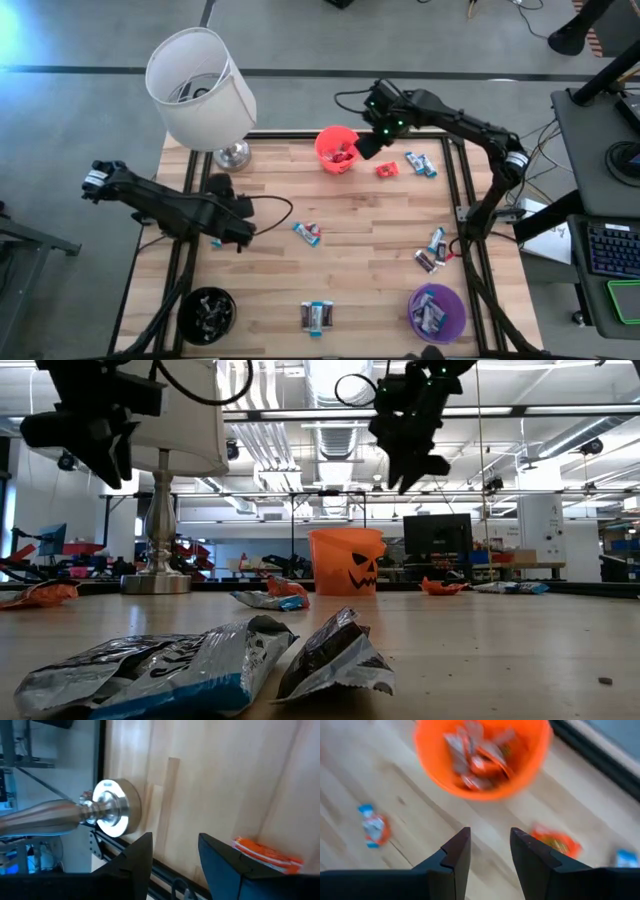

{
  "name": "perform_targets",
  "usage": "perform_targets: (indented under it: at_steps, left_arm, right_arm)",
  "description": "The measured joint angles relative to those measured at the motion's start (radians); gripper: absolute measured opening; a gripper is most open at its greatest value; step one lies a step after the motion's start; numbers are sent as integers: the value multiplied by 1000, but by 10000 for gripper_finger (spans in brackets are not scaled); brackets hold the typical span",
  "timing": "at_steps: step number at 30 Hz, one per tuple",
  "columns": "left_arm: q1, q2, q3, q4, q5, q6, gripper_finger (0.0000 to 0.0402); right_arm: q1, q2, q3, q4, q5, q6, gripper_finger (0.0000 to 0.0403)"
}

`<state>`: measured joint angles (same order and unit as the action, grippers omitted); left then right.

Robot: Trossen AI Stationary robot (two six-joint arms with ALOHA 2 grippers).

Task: Organize candy in baskets
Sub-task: Put the white chocolate into the purple bucket

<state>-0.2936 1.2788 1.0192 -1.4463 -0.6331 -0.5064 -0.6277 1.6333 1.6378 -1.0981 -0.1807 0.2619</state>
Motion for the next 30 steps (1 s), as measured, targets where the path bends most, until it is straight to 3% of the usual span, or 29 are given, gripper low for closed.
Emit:
perform_targets:
  at_steps: [6, 10, 18, 25, 30]
  left_arm:
    - [23, -76, -29, 27, -14, 0, 142]
    - [36, -116, -31, 63, -50, -18, 142]
    - [57, -161, -31, 128, -66, -124, 142]
    - [56, -162, -31, 128, -66, -195, 142]
    - [62, -152, -31, 140, -65, -195, 142]
  right_arm:
    - [-66, 1, -24, -165, 78, 13, 118]
    - [-106, 2, -38, -177, 159, 60, 121]
    - [-143, 8, -63, -194, 201, 24, 125]
    - [-149, 9, -134, -206, 202, -85, 151]
    - [-170, 9, -195, -181, 242, -3, 175]
